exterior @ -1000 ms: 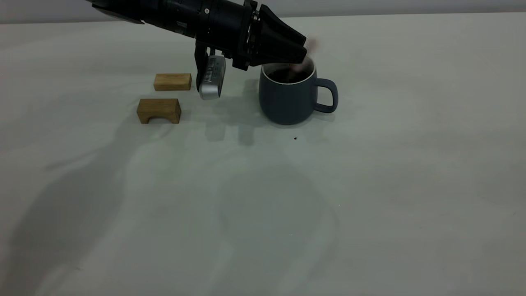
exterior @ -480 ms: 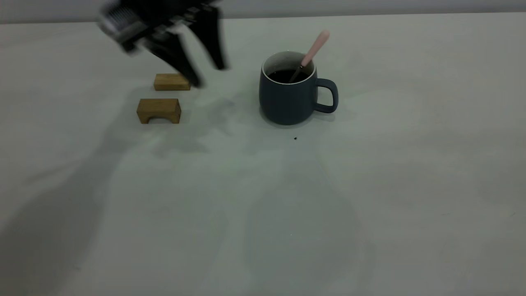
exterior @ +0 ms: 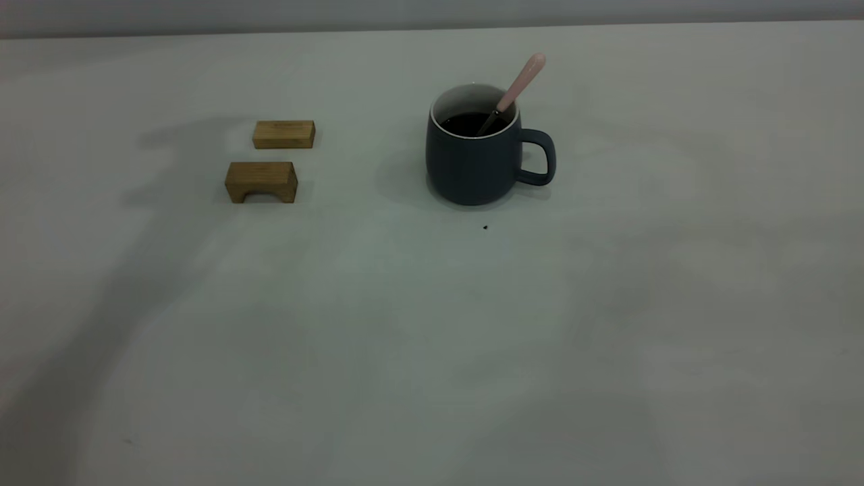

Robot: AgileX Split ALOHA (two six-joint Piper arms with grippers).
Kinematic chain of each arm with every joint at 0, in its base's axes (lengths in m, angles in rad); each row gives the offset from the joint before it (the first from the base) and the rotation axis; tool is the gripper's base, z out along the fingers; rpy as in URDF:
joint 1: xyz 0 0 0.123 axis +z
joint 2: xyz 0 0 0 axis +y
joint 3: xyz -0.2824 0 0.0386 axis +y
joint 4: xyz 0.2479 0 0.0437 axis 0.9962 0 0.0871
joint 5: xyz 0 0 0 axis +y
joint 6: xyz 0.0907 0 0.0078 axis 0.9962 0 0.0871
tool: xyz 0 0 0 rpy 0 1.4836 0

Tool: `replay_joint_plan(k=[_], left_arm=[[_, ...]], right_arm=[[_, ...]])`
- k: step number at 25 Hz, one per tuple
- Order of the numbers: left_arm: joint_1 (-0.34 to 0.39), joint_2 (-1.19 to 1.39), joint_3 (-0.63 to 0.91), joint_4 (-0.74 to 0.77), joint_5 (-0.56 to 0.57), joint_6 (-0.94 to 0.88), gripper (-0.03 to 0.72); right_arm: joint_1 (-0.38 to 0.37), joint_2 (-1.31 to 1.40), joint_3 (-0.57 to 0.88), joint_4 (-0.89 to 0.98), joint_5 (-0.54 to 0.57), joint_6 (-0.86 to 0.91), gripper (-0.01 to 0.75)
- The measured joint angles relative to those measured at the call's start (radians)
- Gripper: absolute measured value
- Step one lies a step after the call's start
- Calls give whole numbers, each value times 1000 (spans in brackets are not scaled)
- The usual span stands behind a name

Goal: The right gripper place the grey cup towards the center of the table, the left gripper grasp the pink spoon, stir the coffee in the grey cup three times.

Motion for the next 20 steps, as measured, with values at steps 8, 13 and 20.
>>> replay_joint_plan(k=[8,13,20], left_arm=[[-37,-282,0,-97,0,418,446],[-37,-495,94,-91,0,458,446],[-37,-977,529,-81,0,480,446]], right_arm=[[0,0,0,0,0,0,523],[0,0,0,0,0,0,523],[0,0,0,0,0,0,523]])
